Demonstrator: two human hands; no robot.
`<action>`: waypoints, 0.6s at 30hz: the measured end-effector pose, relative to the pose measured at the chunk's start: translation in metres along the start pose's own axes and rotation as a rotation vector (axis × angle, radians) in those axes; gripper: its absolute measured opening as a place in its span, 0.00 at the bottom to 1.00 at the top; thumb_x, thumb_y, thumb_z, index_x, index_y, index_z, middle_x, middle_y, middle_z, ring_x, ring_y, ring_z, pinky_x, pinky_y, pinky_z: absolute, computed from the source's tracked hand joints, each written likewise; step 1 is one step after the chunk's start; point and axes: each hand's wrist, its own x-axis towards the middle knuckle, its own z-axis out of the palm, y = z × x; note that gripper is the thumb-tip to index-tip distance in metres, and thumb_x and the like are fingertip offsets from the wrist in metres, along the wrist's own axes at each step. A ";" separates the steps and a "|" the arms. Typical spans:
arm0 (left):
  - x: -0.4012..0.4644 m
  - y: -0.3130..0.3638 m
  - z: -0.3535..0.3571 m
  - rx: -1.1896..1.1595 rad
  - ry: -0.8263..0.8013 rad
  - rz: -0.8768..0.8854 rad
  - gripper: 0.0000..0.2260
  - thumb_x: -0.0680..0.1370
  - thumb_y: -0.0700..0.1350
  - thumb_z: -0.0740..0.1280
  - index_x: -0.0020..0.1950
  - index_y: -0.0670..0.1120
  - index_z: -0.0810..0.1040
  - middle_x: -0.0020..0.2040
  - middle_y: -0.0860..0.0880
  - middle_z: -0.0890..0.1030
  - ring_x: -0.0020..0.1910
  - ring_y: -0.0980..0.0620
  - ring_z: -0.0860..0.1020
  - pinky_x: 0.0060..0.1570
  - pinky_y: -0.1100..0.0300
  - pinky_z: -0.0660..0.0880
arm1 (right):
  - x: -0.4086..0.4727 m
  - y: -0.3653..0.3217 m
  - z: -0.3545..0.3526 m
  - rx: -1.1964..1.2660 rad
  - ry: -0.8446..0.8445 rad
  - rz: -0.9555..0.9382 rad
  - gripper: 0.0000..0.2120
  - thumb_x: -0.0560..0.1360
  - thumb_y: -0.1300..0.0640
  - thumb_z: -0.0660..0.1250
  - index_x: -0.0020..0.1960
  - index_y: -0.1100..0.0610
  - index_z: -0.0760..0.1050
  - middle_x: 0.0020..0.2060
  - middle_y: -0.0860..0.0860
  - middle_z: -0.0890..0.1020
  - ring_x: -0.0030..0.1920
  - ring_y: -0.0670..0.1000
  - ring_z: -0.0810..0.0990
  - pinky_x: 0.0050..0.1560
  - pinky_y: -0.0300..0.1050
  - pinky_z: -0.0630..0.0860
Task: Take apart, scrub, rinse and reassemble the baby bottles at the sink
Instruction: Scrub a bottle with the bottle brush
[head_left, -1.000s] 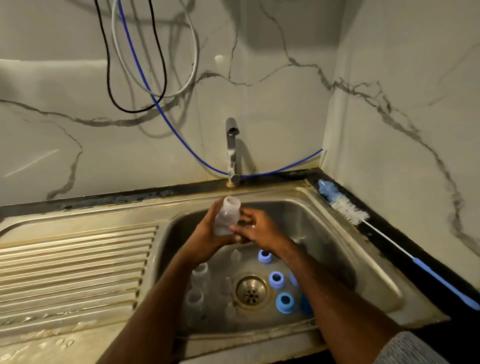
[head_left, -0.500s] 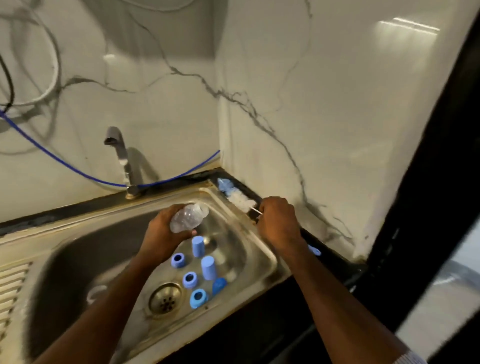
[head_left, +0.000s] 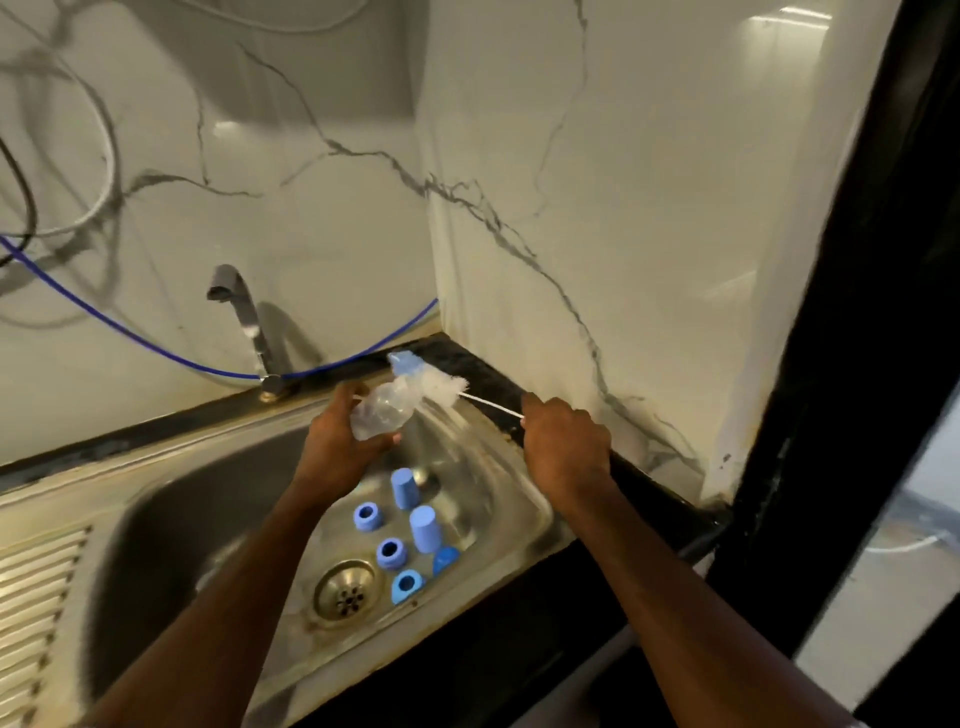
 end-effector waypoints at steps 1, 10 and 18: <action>-0.004 -0.008 -0.015 0.001 0.045 -0.004 0.29 0.68 0.42 0.82 0.65 0.47 0.73 0.56 0.51 0.78 0.54 0.49 0.76 0.51 0.53 0.72 | 0.000 -0.011 -0.002 0.035 -0.008 -0.033 0.13 0.84 0.56 0.55 0.67 0.50 0.69 0.59 0.54 0.79 0.59 0.59 0.79 0.56 0.55 0.75; -0.053 -0.088 -0.136 -0.177 0.481 -0.249 0.24 0.72 0.41 0.79 0.66 0.44 0.77 0.56 0.47 0.82 0.48 0.51 0.81 0.44 0.68 0.76 | 0.011 -0.118 0.032 0.261 -0.033 -0.277 0.14 0.81 0.43 0.58 0.54 0.50 0.77 0.52 0.54 0.84 0.54 0.61 0.81 0.50 0.50 0.74; -0.061 -0.134 -0.175 -0.502 0.684 -0.403 0.23 0.76 0.52 0.73 0.66 0.44 0.74 0.54 0.40 0.81 0.40 0.48 0.80 0.30 0.60 0.75 | 0.050 -0.178 0.073 0.374 -0.049 -0.218 0.22 0.82 0.40 0.57 0.50 0.54 0.82 0.49 0.55 0.85 0.51 0.59 0.82 0.51 0.49 0.74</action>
